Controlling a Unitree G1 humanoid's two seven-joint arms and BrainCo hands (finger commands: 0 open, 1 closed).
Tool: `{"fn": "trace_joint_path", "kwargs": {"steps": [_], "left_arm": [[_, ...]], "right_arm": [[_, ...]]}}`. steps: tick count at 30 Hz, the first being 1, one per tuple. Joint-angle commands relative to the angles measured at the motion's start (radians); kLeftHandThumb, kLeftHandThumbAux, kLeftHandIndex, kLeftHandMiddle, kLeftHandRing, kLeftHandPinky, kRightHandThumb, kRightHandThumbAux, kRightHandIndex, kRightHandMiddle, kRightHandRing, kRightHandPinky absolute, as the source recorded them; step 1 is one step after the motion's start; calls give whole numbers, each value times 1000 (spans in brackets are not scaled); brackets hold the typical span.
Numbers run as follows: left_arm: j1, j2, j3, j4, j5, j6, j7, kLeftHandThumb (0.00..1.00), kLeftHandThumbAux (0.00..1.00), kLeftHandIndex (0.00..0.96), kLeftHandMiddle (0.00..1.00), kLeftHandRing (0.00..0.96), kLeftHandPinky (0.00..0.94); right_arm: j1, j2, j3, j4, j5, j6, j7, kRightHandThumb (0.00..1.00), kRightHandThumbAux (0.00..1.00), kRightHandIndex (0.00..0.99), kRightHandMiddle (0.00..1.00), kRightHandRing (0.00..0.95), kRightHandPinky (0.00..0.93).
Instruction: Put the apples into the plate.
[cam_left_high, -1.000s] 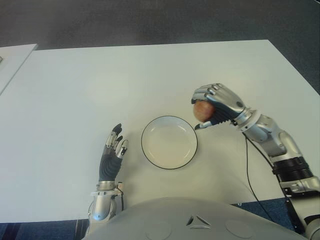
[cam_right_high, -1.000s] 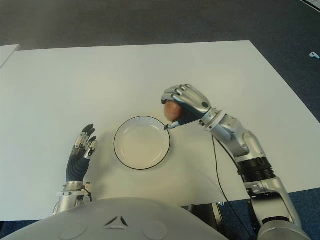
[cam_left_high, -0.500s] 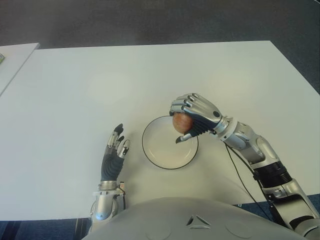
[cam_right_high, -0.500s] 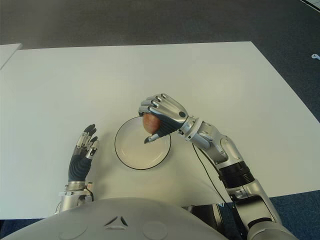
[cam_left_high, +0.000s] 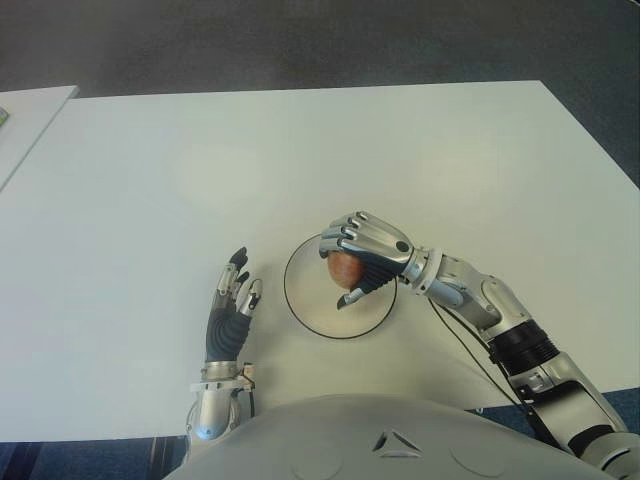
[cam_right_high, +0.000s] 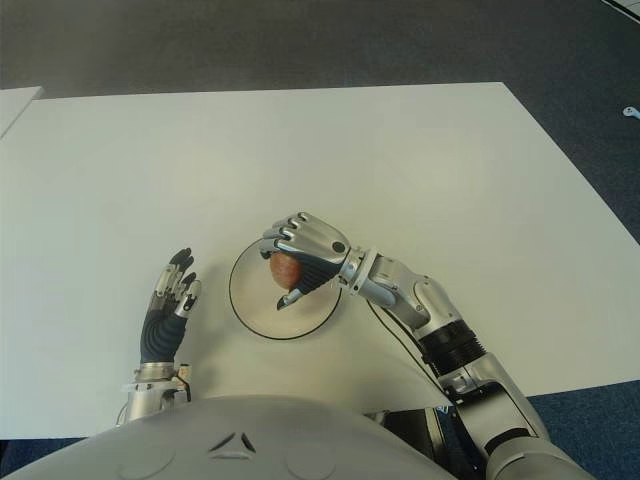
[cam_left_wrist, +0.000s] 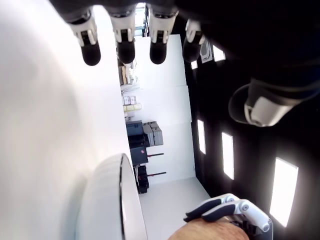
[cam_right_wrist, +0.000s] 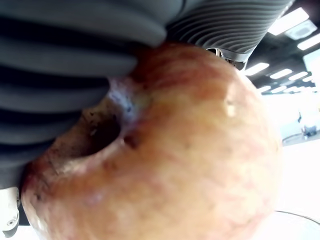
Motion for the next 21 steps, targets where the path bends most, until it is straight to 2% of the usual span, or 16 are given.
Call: {"fn": "trace_joint_path", "kwargs": {"steps": [1,11,21], "left_arm": [[6,-9,-6,2,19,-1,18,0,409,0,0,0,11],[10,-10,-16,-2,9,8,8,0,405,0,0,0,8],[10,-9,-20,-4,1,14,4,0,406,0,0,0,11]], "right_arm": [[4,-9,3,-15,-16,-5,-17,722,708,442,864,862,857],[10,-26,15,-46,-55,5,-6,720,705,443,839,849,852],[29,-33,17,-55,-37,27,28,720,707,442,854,856,867]]}}
